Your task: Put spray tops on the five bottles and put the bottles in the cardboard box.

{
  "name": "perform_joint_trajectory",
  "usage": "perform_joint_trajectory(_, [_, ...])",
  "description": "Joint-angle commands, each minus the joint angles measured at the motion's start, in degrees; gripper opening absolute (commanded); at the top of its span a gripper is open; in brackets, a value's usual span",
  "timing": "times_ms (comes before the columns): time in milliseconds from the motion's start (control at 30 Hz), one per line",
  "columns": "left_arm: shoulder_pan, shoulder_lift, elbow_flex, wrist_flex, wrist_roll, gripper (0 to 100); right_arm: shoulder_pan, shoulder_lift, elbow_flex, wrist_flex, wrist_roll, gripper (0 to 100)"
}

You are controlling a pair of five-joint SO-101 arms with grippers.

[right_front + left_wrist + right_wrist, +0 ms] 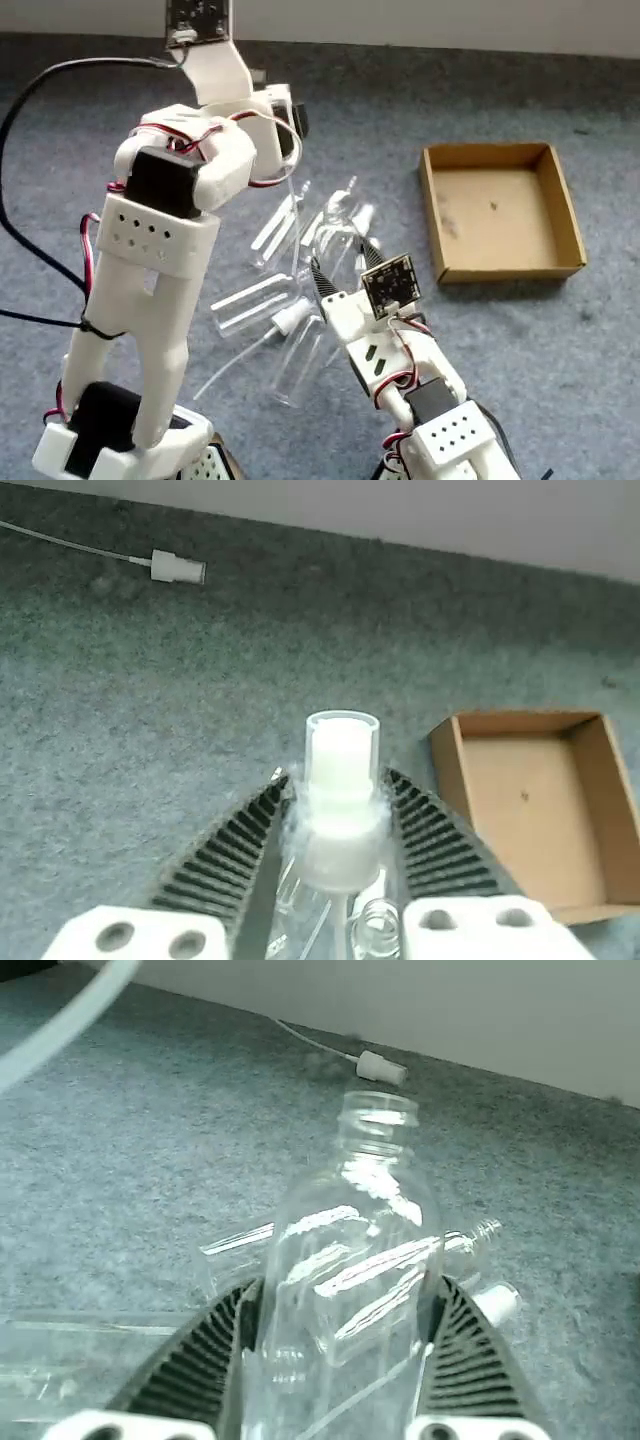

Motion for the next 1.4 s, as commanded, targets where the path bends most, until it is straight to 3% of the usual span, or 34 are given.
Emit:
perform_joint_trajectory(0, [-2.68, -4.09, -2.59, -4.57, 8.18, 1, -1.01, -1.01, 6.02, -1.54, -1.49, 11.0])
perform_joint_trajectory(133, [-3.82, -4.09, -2.59, -4.92, 16.70, 1, -1.01, -1.01, 6.02, -1.54, -1.49, 11.0])
perform_joint_trajectory(267, [-3.38, -3.91, -1.10, -5.19, 20.22, 1, -0.84, -1.01, 6.02, -1.54, -1.49, 11.0])
perform_joint_trajectory(500, [-4.88, -4.62, 9.63, -14.33, 20.31, 1, -0.84, -1.01, 6.02, -1.54, -1.49, 11.0])
perform_joint_trajectory(733, [-4.79, -19.65, 19.38, -16.26, 20.22, 1, -0.92, -1.01, 5.85, -1.54, -1.49, 11.0])
perform_joint_trajectory(1067, [-5.32, -22.37, 43.74, -55.91, 19.87, 1, -1.01, -1.01, 5.93, -1.54, -1.49, 11.0])
perform_joint_trajectory(1167, [-5.05, -22.37, 49.01, -66.29, 13.10, 1, -0.92, -1.01, 5.85, -1.54, -1.49, 11.0])
perform_joint_trajectory(1367, [-5.23, -22.46, 52.53, -70.15, 9.49, 1, -0.84, -1.01, 5.76, -1.54, -1.49, 11.0])
